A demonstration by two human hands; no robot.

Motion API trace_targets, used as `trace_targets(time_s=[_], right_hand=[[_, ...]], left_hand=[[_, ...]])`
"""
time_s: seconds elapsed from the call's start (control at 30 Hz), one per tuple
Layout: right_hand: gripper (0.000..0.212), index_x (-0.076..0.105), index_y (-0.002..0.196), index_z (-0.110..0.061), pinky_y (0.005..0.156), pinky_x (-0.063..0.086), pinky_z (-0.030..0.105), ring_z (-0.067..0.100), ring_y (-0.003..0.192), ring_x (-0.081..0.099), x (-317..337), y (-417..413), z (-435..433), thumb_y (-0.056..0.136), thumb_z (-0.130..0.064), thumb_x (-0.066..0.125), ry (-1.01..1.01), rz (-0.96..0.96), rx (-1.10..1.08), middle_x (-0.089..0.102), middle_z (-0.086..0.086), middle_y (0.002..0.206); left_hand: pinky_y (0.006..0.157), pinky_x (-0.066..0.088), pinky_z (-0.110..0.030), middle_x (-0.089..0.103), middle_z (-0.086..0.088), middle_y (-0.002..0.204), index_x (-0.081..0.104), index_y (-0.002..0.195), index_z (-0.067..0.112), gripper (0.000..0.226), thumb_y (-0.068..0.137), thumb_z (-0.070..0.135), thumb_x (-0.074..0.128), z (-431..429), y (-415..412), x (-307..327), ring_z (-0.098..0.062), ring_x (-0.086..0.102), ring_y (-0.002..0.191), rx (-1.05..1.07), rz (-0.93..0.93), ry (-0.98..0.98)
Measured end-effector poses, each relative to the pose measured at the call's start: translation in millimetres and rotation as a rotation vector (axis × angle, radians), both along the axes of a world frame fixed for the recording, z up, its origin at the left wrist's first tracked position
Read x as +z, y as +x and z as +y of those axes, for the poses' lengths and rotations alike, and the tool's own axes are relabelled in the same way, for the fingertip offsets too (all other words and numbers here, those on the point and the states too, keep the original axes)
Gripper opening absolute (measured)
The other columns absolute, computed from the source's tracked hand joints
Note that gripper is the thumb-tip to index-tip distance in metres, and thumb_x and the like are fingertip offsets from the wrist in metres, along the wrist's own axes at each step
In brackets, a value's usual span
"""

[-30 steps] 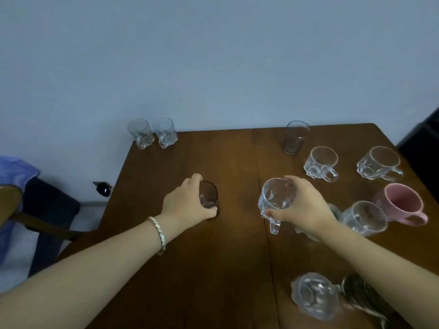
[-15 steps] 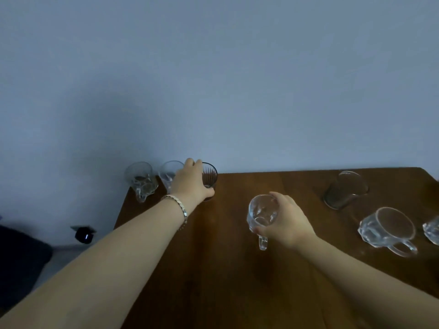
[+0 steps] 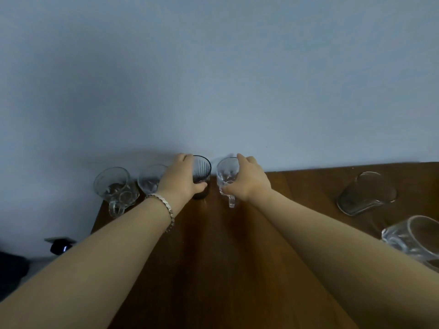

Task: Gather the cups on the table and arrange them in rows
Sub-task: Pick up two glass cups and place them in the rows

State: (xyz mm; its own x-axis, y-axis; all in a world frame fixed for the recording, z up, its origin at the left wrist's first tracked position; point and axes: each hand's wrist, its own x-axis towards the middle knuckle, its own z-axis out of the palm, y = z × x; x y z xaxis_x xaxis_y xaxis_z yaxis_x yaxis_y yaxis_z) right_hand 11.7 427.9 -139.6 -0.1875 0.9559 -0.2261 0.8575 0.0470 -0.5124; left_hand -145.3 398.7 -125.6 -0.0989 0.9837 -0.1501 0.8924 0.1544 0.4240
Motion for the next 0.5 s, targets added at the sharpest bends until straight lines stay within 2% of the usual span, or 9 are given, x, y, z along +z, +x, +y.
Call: trace_targets(time_s=[0.07,0.13,0.23,0.3,0.4,0.43,0.5], right_hand=[[0.087,0.023,0.145,-0.009,0.100,0.044,0.041,0.032,0.129,0.041,-3.7,-2.0,1.1,0.075,-0.027,0.072,-0.011,-0.021,-0.006,0.032,0.010,0.144],[0.094,0.014,0.148,-0.006,0.102,0.042,0.042,0.031,0.133,0.038,-4.7,-2.3,-3.4,0.078,-0.027,0.073,-0.047,0.009,-0.052,0.028,0.011,0.148],[0.103,0.002,0.149,-0.003,0.107,0.034,0.041,0.031,0.138,0.032,1.6,3.1,-23.8,0.079,-0.028,0.074,-0.123,0.065,-0.139,0.023,0.014,0.151],[0.089,0.015,0.146,-0.004,0.107,0.036,0.040,0.032,0.135,0.037,8.0,17.5,-47.3,0.081,-0.025,0.072,-0.182,0.036,-0.115,0.030,0.016,0.147],[0.049,0.048,0.132,-0.011,0.102,0.045,0.037,0.026,0.121,0.053,18.2,54.5,-93.9,0.087,-0.023,0.064,-0.305,-0.012,0.031,0.053,0.010,0.135],[0.041,0.053,0.128,-0.014,0.100,0.047,0.035,0.023,0.117,0.056,23.4,68.7,-111.2,0.089,-0.023,0.061,-0.341,-0.015,0.083,0.056,0.008,0.132],[0.036,0.055,0.126,-0.018,0.098,0.048,0.032,0.019,0.114,0.058,37.8,98.8,-147.4,0.091,-0.023,0.056,-0.394,-0.061,0.171,0.059,0.004,0.127]], left_hand=[[0.111,0.031,-0.038,0.031,-0.011,0.150,0.030,0.143,0.005,0.075,0.083,0.025,0.070,-2.1,-0.5,-0.9,-0.030,0.036,0.136,-0.014,-0.008,0.010],[0.114,0.027,-0.038,0.024,-0.012,0.155,0.028,0.144,0.008,0.075,0.084,0.026,0.069,-8.0,0.7,0.8,-0.030,0.028,0.141,-0.019,0.015,0.007],[0.118,0.022,-0.040,0.014,-0.015,0.158,0.027,0.145,0.012,0.071,0.087,0.029,0.065,-27.1,9.7,9.2,-0.031,0.016,0.146,-0.044,0.179,0.038],[0.117,0.023,-0.040,0.020,-0.013,0.156,0.029,0.144,0.012,0.065,0.089,0.029,0.059,-47.9,21.3,18.7,-0.029,0.020,0.144,-0.095,0.281,0.065],[0.114,0.028,-0.037,0.043,-0.002,0.144,0.043,0.137,0.016,0.045,0.093,0.027,0.050,-88.3,43.5,32.1,-0.021,0.043,0.131,-0.192,0.262,-0.017],[0.109,0.033,-0.036,0.051,0.000,0.137,0.048,0.132,0.018,0.039,0.094,0.027,0.048,-102.9,51.8,35.7,-0.020,0.051,0.123,-0.228,0.246,-0.081],[0.089,0.046,-0.031,0.062,0.001,0.121,0.056,0.122,0.020,0.030,0.094,0.029,0.047,-131.6,67.9,41.2,-0.019,0.059,0.109,-0.265,0.204,-0.223]])
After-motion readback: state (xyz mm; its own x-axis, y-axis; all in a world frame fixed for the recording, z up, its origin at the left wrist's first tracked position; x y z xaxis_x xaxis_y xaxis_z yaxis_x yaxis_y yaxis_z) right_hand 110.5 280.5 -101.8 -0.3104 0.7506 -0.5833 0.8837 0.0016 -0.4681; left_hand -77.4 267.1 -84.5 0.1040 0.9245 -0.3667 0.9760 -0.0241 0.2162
